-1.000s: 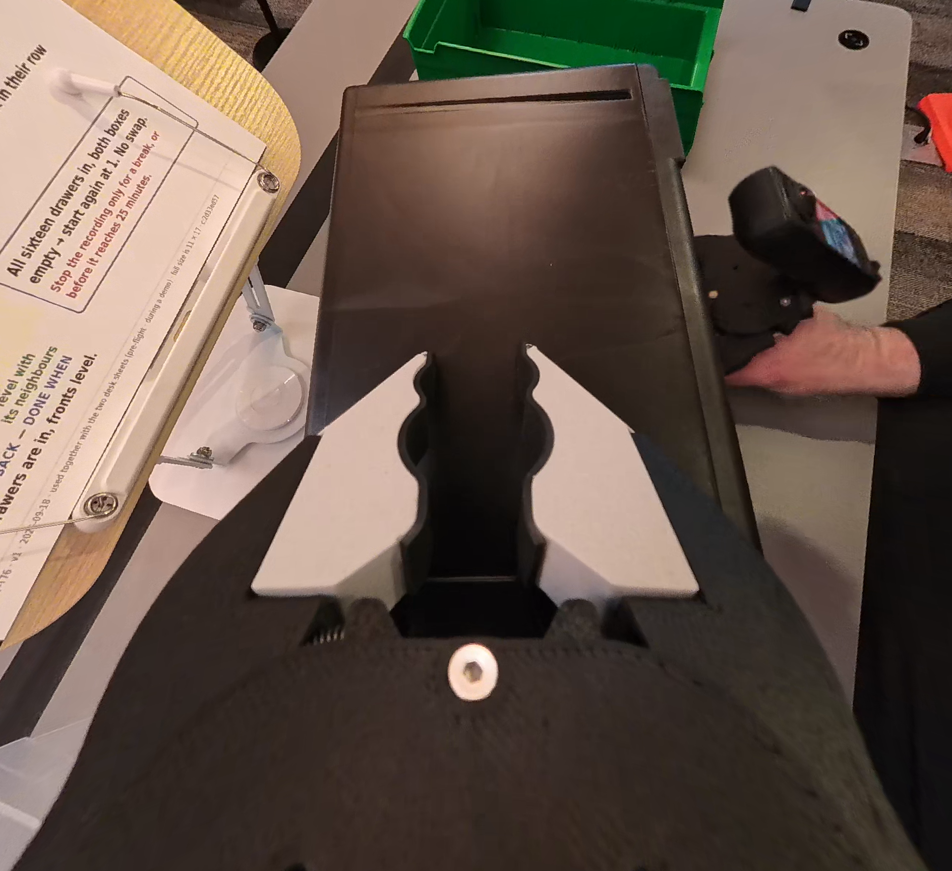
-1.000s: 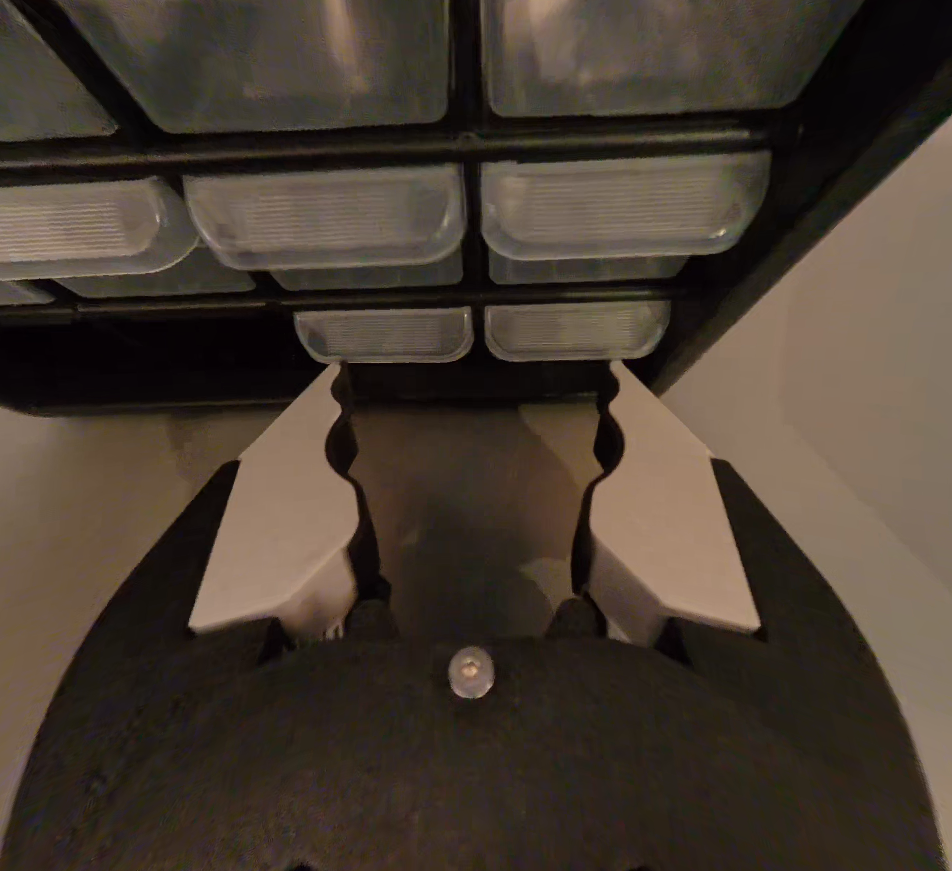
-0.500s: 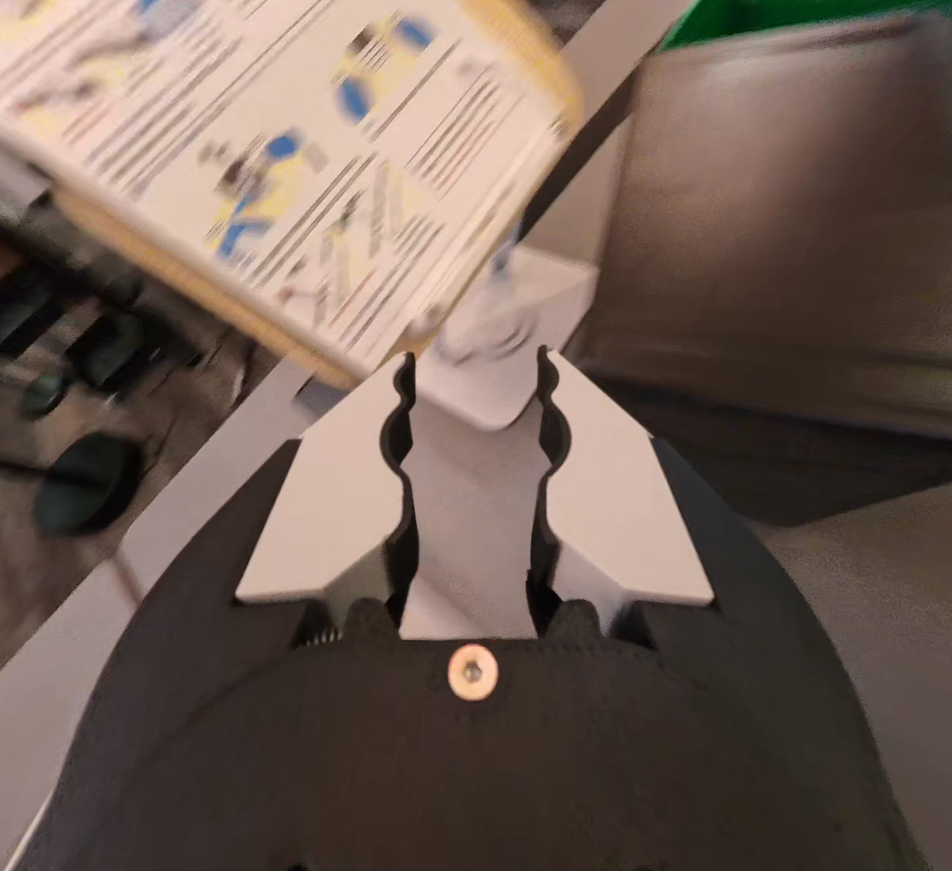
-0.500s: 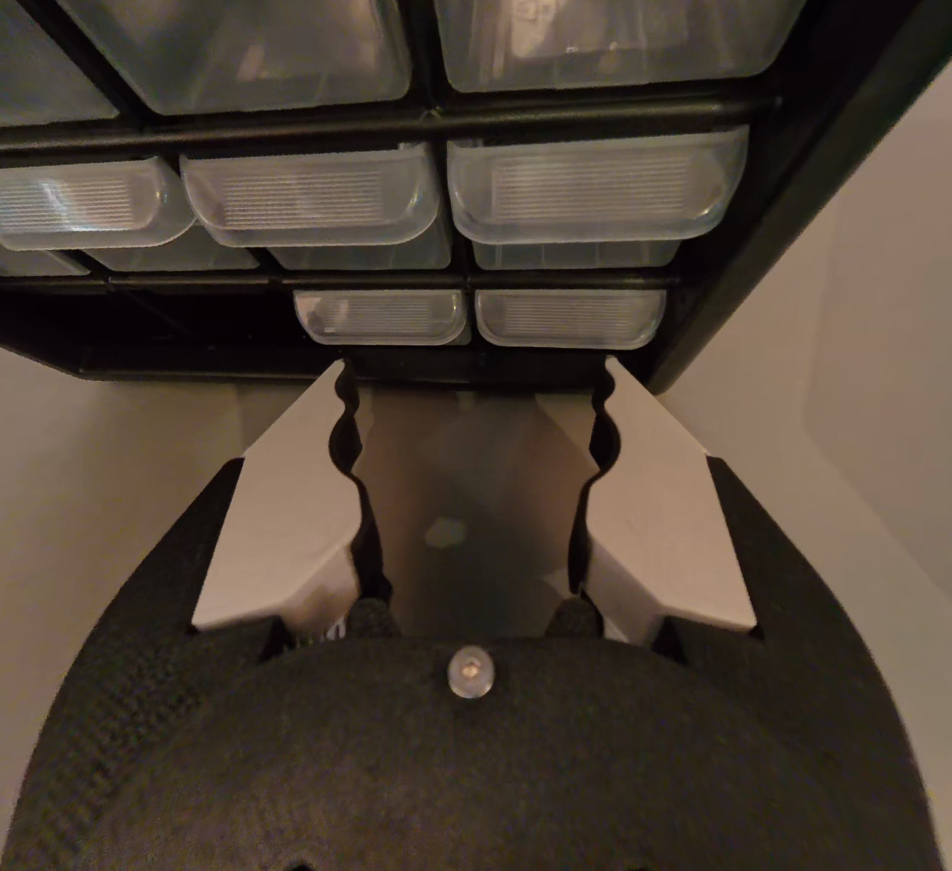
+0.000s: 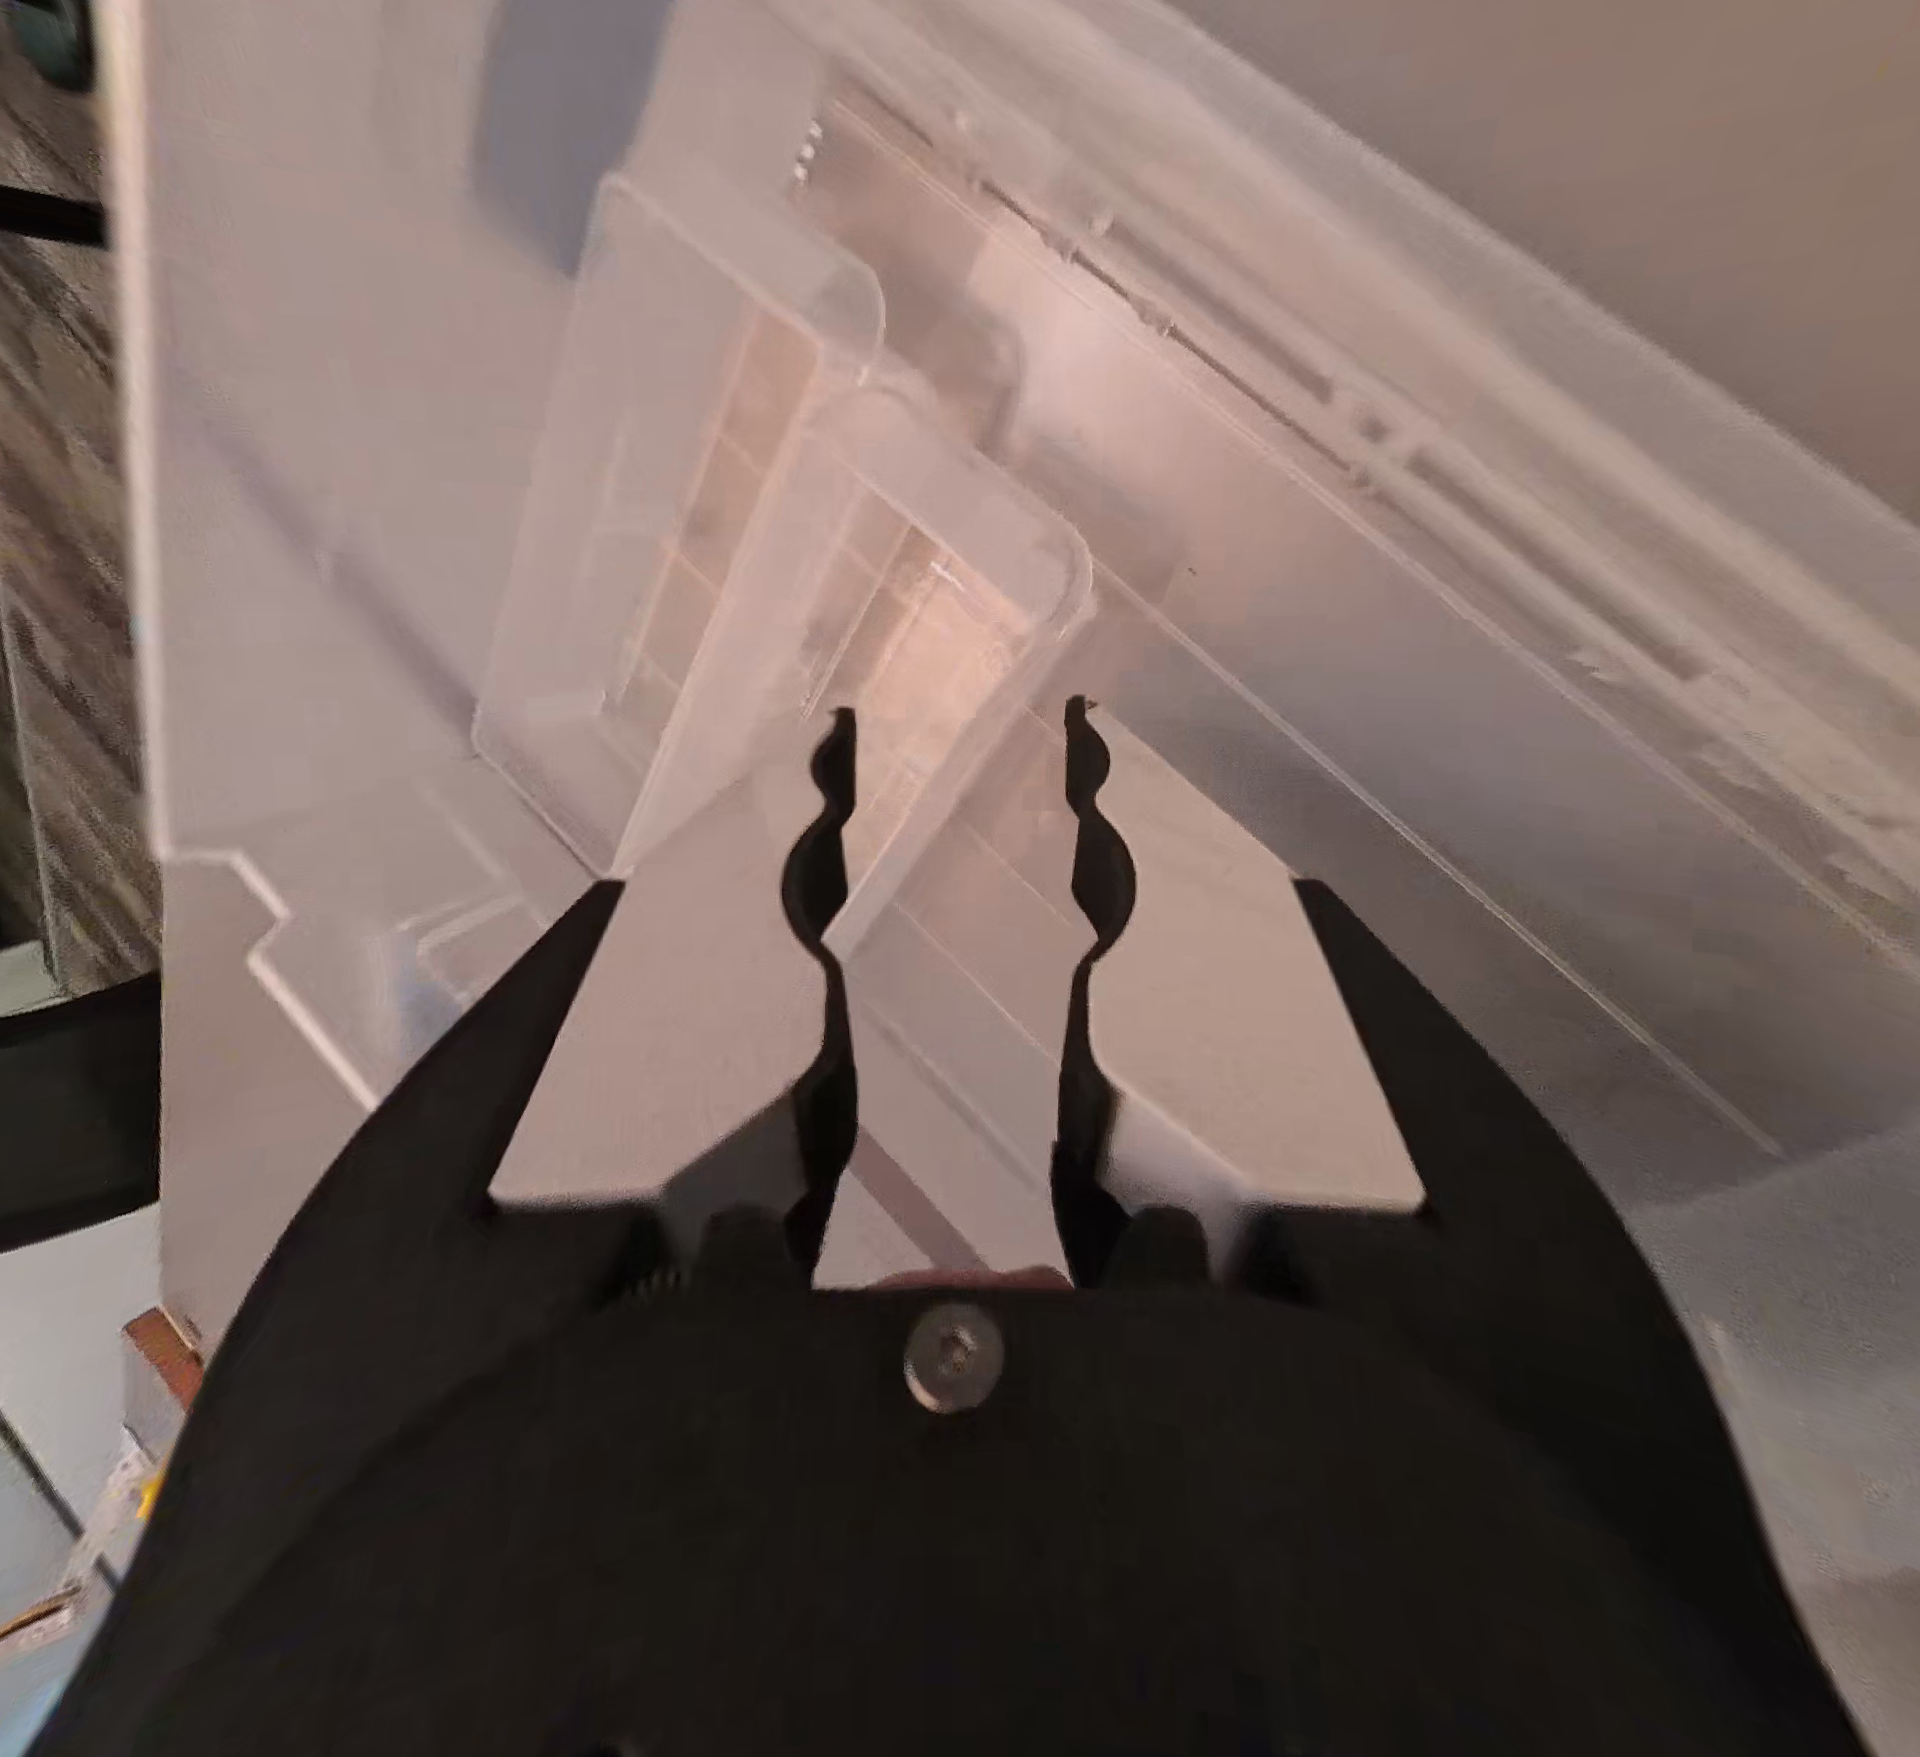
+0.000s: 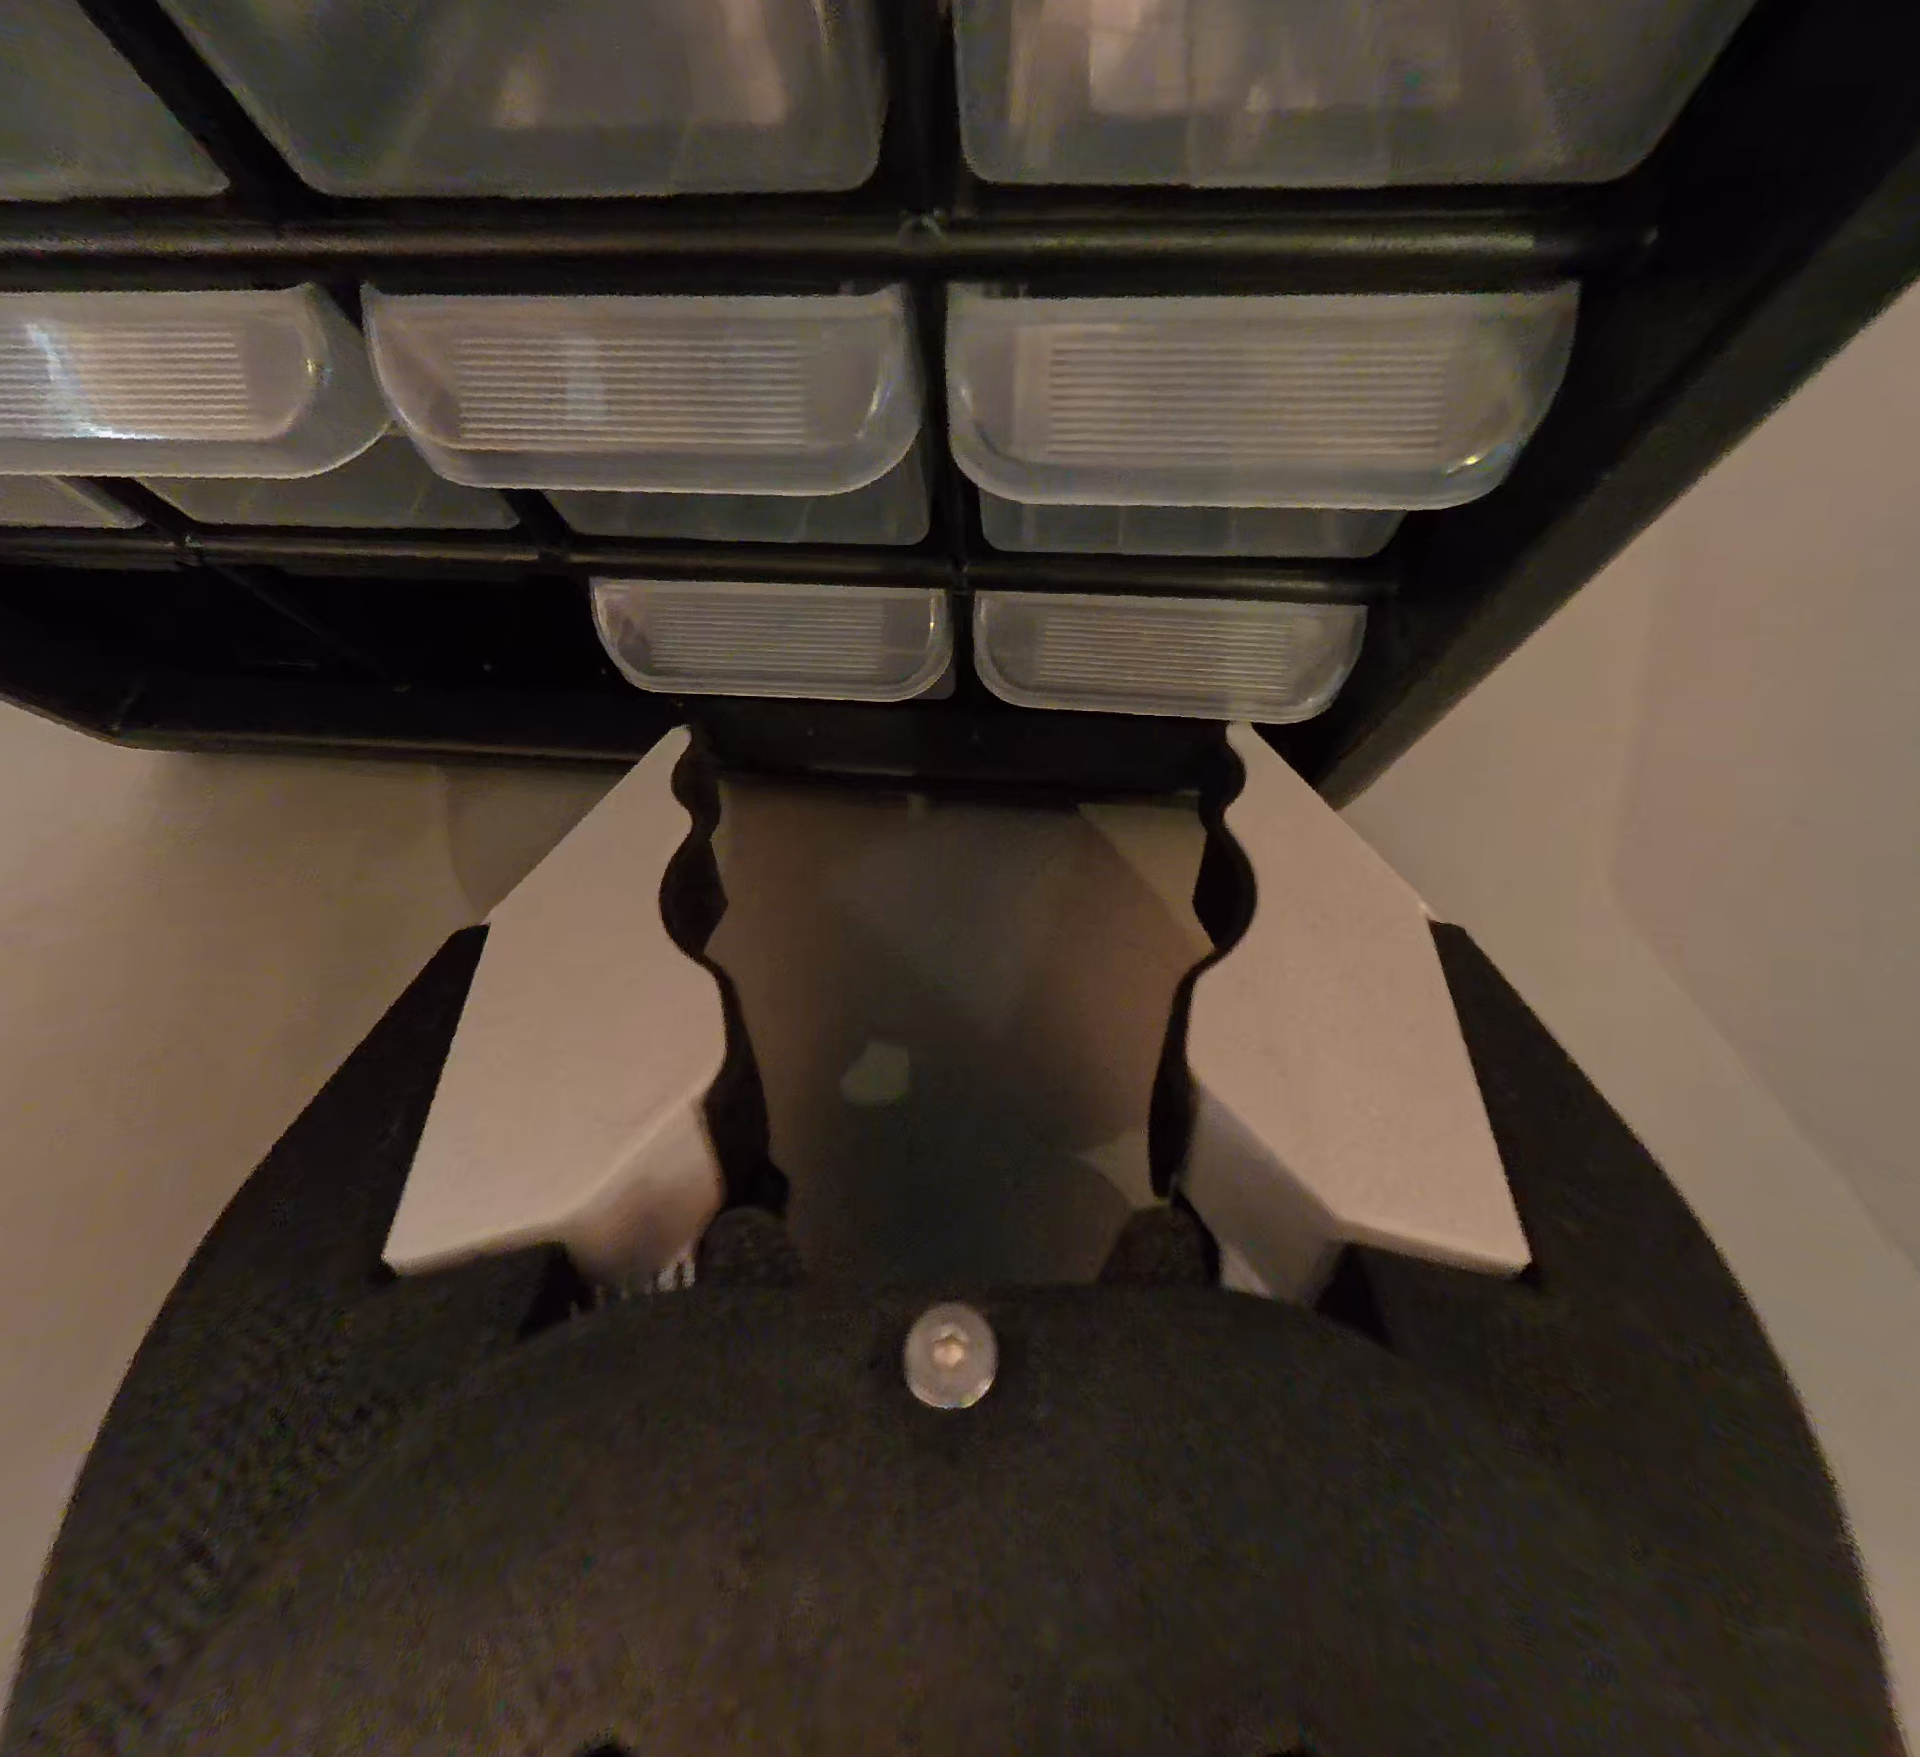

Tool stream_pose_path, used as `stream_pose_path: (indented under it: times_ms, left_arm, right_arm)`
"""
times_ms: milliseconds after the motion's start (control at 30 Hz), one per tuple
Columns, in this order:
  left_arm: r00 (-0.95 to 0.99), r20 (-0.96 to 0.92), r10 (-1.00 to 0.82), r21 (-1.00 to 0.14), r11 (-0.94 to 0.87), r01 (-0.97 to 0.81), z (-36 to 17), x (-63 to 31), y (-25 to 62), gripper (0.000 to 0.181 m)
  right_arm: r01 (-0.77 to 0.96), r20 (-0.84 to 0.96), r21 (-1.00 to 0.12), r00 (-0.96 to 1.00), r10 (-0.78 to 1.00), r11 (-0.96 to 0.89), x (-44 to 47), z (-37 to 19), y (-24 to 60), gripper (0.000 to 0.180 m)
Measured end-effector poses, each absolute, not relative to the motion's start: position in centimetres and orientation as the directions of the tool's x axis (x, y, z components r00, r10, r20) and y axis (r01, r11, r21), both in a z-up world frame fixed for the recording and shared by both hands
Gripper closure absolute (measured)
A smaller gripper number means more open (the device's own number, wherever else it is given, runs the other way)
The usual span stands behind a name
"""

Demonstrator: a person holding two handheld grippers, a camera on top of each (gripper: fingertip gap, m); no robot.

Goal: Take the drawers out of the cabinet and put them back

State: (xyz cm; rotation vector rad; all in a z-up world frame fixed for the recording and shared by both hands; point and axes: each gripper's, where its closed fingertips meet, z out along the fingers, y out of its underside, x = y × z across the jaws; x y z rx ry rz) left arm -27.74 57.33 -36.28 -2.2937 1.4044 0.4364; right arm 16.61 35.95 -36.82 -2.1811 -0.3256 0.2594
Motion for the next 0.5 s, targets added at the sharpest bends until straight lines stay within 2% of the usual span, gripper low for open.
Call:
stream_pose_path:
  times_ms: [67, 133, 200, 400, 500]
  left_arm:
    - [0.419, -0.474, -0.774, -0.133, -0.408, -0.903, -37.4, -28.1, 57.9, 0.151]
    - [0.404, -0.444, -0.800, -0.108, -0.400, -0.910, -38.4, -27.9, 57.6, 0.169]
    - [0.379, -0.449, -0.809, -0.097, -0.378, -0.921, -38.7, -27.8, 57.4, 0.176]
    - [0.384, -0.458, -0.802, -0.164, -0.348, -0.923, -35.0, -26.4, 54.7, 0.181]
    - [0.356, -0.474, -0.805, -0.179, -0.308, -0.934, -31.3, -25.4, 51.0, 0.181]
  right_arm:
    - [0.147, -0.059, -0.809, 0.943, 0.327, -0.570, 16.6, -36.9, 36.0, 0.087]
    - [0.157, -0.050, -0.808, 0.942, 0.331, -0.569, 16.6, -36.9, 36.0, 0.087]
    - [0.158, -0.051, -0.808, 0.941, 0.334, -0.568, 16.5, -36.9, 36.0, 0.087]
    - [0.101, -0.132, -0.816, 0.926, 0.353, -0.570, 16.5, -36.5, 35.8, 0.086]
    - [0.083, -0.173, -0.810, 0.912, 0.372, -0.580, 17.1, -36.1, 35.1, 0.094]
